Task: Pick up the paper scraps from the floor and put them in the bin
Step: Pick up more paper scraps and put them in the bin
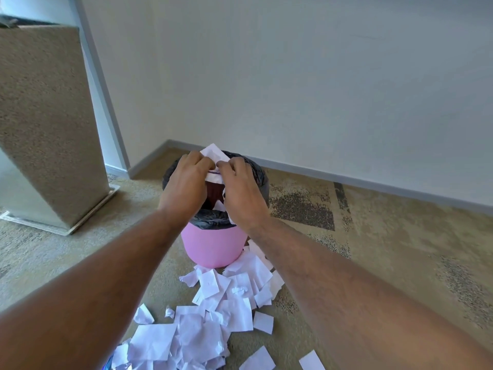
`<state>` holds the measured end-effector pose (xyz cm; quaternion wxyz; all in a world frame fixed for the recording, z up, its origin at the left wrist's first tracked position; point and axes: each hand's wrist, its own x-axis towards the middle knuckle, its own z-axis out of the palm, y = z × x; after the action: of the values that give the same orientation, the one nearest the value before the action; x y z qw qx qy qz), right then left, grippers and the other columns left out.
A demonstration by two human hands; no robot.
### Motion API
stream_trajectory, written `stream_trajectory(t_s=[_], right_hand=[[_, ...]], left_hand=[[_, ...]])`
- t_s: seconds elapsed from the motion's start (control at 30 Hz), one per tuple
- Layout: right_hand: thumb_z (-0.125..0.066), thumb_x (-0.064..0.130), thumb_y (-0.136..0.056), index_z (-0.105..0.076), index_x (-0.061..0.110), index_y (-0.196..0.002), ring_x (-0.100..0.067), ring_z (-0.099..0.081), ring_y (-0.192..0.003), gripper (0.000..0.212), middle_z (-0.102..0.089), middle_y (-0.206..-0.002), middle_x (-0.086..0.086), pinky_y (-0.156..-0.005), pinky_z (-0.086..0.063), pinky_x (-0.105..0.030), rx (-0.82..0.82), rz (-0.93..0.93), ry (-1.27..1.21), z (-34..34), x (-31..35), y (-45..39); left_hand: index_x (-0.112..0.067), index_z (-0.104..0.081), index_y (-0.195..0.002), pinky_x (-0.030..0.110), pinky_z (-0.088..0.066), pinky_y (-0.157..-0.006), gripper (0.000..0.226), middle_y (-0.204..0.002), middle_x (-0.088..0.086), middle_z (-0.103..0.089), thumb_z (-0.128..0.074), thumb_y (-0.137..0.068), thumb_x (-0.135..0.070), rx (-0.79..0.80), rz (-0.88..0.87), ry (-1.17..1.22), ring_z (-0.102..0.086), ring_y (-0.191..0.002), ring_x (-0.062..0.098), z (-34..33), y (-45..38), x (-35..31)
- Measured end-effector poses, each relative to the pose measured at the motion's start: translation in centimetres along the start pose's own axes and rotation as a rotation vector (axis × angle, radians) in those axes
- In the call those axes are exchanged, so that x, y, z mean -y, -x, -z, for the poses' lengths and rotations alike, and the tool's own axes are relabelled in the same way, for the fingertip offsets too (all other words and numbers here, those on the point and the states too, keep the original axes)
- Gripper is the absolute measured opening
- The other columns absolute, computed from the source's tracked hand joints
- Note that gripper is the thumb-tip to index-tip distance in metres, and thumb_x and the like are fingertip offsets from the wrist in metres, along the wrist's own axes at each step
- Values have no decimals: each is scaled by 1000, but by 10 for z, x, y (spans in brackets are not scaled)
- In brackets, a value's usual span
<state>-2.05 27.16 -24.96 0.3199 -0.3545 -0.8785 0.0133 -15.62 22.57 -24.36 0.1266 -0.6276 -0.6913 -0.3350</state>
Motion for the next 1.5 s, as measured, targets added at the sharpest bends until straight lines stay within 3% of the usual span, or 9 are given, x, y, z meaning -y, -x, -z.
stream_trajectory(t_s=[0.1,0.23,0.5,0.7,0.83,1.03,1.2,1.37,1.5], right_hand=[[-60,-4,-82,-43,11,-137,-30,-44,-115,59,-39,-131,-13,-96,-46,-42,123,-36,-86,-12,-10,-2],[-74,9,-80,-38,15,-143,-35,-43,-124,72,-33,-142,-15,-99,-46,-42,189,-125,-47,-19,-23,3],[-72,7,-81,-54,12,-128,-31,-54,-108,50,-51,-126,-11,-87,-49,-47,31,-116,122,-7,-28,12],[-56,-4,-82,-63,11,-112,-27,-53,-92,35,-56,-104,-8,-77,-46,-41,-85,-12,135,6,-33,59],[-51,-4,-86,-60,12,-114,-22,-48,-88,33,-53,-101,-5,-75,-42,-34,-30,4,197,13,-37,114],[-66,1,-84,-60,14,-114,-21,-48,-87,33,-52,-100,-3,-71,-43,-33,252,-68,242,12,-62,211],[-63,19,-92,-53,23,-125,-28,-48,-110,35,-46,-118,-3,-81,-49,-43,641,-216,171,18,-83,282],[-69,55,-84,-29,31,-152,-33,-18,-144,83,-19,-155,-6,-107,-37,-53,1023,-456,59,39,-90,327],[-76,74,-61,-7,42,-154,-30,7,-151,121,12,-164,2,-110,-34,-56,1205,-529,61,44,-93,358]], left_hand=[[-10,-65,-119,33,-44,-77,34,-109,9,-57,-61,-87,0,87,54,56,-56,-101,29,-11,2,5],[-9,-50,-143,26,-39,-96,65,-133,11,-52,-76,-83,-6,211,134,116,-56,-118,26,-18,10,4],[-9,-40,-149,38,-35,-114,72,-143,11,-46,-75,-86,-18,133,86,133,-43,-135,28,-16,21,-13],[-7,-53,-134,42,-43,-95,47,-130,12,-52,-66,-88,-10,-23,-58,61,-49,-117,32,-17,56,-45],[-9,-61,-120,39,-41,-80,31,-117,11,-56,-60,-90,-13,-34,-191,-8,-50,-103,30,-28,101,-68],[-9,-60,-115,43,-49,-72,30,-110,10,-58,-69,-86,-8,272,-231,83,-56,-94,32,-63,178,-92],[-28,-52,-133,33,-49,-97,56,-136,-4,-49,-75,-84,-43,904,-119,242,-50,-120,18,-81,243,-112],[-41,-25,-149,55,-30,-117,106,-163,-1,-13,-78,-62,-70,1136,-250,48,-16,-148,27,-97,292,-122],[-40,-3,-154,73,-7,-115,131,-166,4,12,-72,-52,-85,1212,-269,-88,16,-152,33,-110,313,-127]])
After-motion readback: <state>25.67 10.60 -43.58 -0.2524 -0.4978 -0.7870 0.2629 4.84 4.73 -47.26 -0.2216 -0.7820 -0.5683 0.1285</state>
